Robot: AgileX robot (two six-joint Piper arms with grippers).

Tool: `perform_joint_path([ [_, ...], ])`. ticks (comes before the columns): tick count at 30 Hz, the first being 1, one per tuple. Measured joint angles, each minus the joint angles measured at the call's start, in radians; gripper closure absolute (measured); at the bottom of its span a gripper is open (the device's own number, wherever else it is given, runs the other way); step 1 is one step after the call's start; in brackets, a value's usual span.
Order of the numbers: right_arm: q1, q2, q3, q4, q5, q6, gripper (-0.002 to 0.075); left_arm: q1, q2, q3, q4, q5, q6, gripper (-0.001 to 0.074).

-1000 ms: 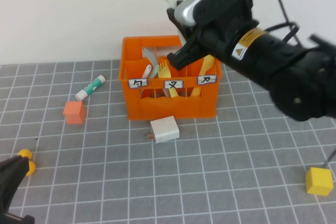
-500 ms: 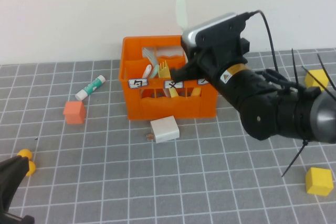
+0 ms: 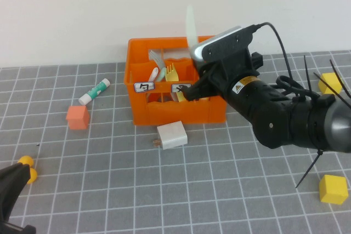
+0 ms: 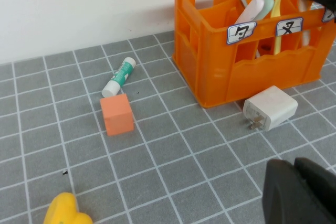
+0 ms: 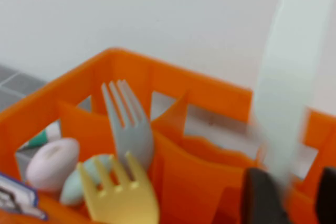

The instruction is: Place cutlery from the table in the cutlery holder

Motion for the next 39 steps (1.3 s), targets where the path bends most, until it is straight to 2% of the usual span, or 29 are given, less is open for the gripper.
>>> perform_joint_path([
  [2, 0.0, 0.0, 0.002, 0.0, 0.006, 0.0, 0.0434, 0.0, 0.0, 0.0, 0.002, 0.0, 0.0, 0.0735],
  [5, 0.0, -0.002, 0.002, 0.002, 0.001, -0.001, 0.036, 0.0, 0.0, 0.0, 0.004, 0.0, 0.0, 0.0735],
  [12, 0.0, -0.073, 0.002, 0.002, -0.008, -0.01, 0.0337, 0.0, 0.0, 0.0, 0.007, 0.002, -0.004, 0.0735],
  [16, 0.0, -0.177, 0.009, -0.085, 0.01, -0.031, 0.0404, 0.0, 0.0, 0.0, 0.011, 0.002, -0.004, 0.0735],
  [21, 0.0, -0.376, 0.009, -0.342, 0.109, -0.042, 0.0622, 0.0, 0.0, 0.0, 0.011, 0.002, -0.004, 0.0735],
  [24, 0.0, -0.505, 0.009, -0.475, 0.221, -0.04, 0.0699, 0.0, -0.025, 0.0, 0.011, 0.002, -0.004, 0.0735],
  [32, 0.0, -0.853, 0.045, -0.544, 0.804, -0.038, 0.0727, 0.0, -0.186, 0.037, 0.026, -0.025, 0.106, 0.0735],
  [36, 0.0, -1.049, 0.193, -0.546, 0.896, -0.038, 0.0727, 0.0, -0.279, 0.112, 0.03, -0.105, 0.116, 0.0735],
  [39, 0.0, -1.218, 0.372, -0.546, 0.909, -0.038, 0.0727, 0.0, -0.343, 0.15, 0.033, -0.15, 0.121, 0.0735],
])
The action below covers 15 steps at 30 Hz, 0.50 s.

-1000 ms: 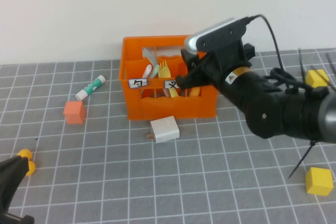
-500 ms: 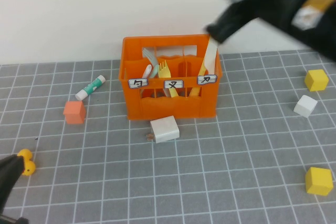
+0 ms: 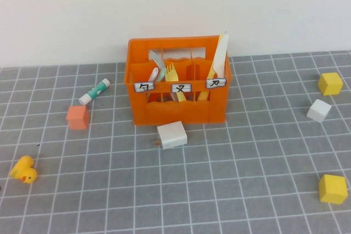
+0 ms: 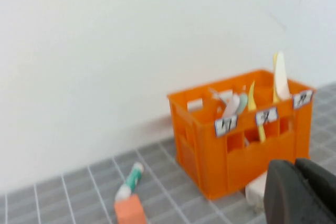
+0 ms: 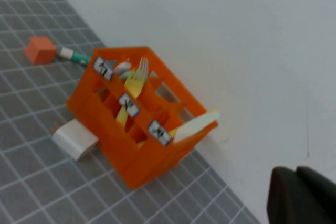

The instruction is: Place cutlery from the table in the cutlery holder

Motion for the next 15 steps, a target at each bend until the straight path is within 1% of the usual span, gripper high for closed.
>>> perform_joint_path([
  [3, 0.0, -0.18, 0.174, 0.0, 0.007, 0.008, 0.0727, 0.0, -0.051, 0.02, 0.005, -0.018, 0.0, 0.0735],
  [8, 0.0, -0.416, 0.382, 0.0, 0.059, 0.043, 0.0727, 0.0, -0.059, 0.025, 0.021, -0.025, 0.002, 0.0735],
  [11, 0.0, -0.534, 0.472, 0.002, 0.096, 0.05, 0.0727, 0.0, -0.059, 0.042, 0.059, -0.03, 0.003, 0.0735],
  [15, 0.0, -0.623, 0.528, 0.042, 0.11, 0.052, 0.0727, 0.0, -0.059, 0.073, 0.098, -0.063, 0.003, 0.0735],
])
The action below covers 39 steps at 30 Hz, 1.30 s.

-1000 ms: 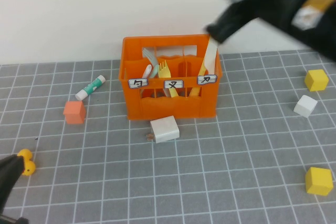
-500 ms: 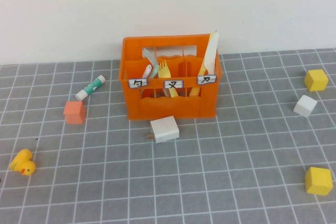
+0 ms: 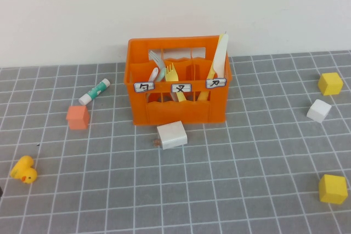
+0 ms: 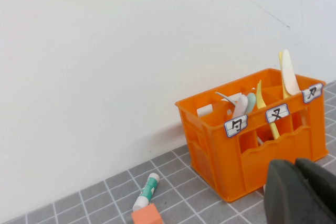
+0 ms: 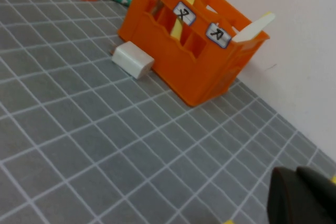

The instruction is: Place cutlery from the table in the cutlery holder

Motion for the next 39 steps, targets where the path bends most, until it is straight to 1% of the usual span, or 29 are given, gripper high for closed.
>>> perform_joint_path([
  [6, 0.0, -0.034, 0.034, 0.062, 0.032, 0.0, 0.0727, 0.0, 0.0, 0.026, 0.013, -0.03, 0.0, 0.0735],
  [15, 0.0, -0.034, 0.037, 0.07, 0.043, 0.001, 0.0727, 0.0, 0.0, 0.037, -0.016, 0.001, -0.045, 0.0735],
  [28, 0.0, -0.034, 0.037, 0.07, 0.043, 0.001, 0.0727, 0.0, 0.0, 0.037, -0.017, 0.001, -0.055, 0.0735],
  [30, 0.0, -0.034, 0.037, 0.07, 0.043, 0.001, 0.0727, 0.004, -0.012, 0.037, 0.007, 0.019, -0.07, 0.0735],
  [34, 0.0, -0.034, 0.037, 0.07, 0.043, 0.001, 0.0727, 0.077, -0.067, 0.037, 0.012, 0.096, -0.116, 0.0735],
  [39, 0.0, -0.034, 0.037, 0.07, 0.043, 0.001, 0.0727, 0.18, -0.076, 0.046, 0.003, 0.126, -0.129, 0.0735],
])
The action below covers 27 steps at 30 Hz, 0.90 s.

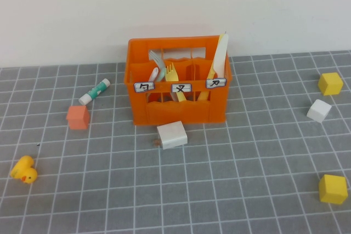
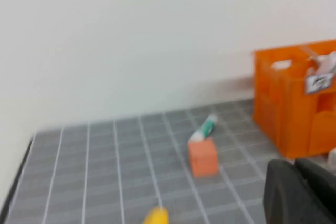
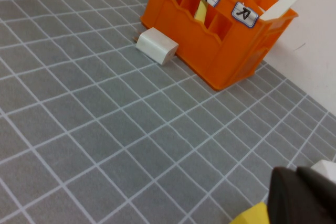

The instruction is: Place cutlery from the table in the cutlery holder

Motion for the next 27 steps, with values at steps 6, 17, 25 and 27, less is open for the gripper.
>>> perform_joint_path([
  [6, 0.0, 0.0, 0.0, 0.0, 0.0, 0.0, 0.0727, 0.099, -0.002, 0.099, -0.124, 0.013, -0.064, 0.0735],
  [17, 0.0, 0.0, 0.0, 0.0, 0.0, 0.0, 0.0727, 0.14, -0.002, 0.174, -0.32, 0.057, 0.167, 0.0735],
  [25, 0.0, 0.0, 0.0, 0.0, 0.0, 0.0, 0.0727, 0.14, -0.002, 0.172, -0.404, 0.062, 0.198, 0.0735],
  [27, 0.0, 0.0, 0.0, 0.0, 0.0, 0.0, 0.0727, 0.142, -0.002, 0.172, -0.414, 0.062, 0.198, 0.0735],
])
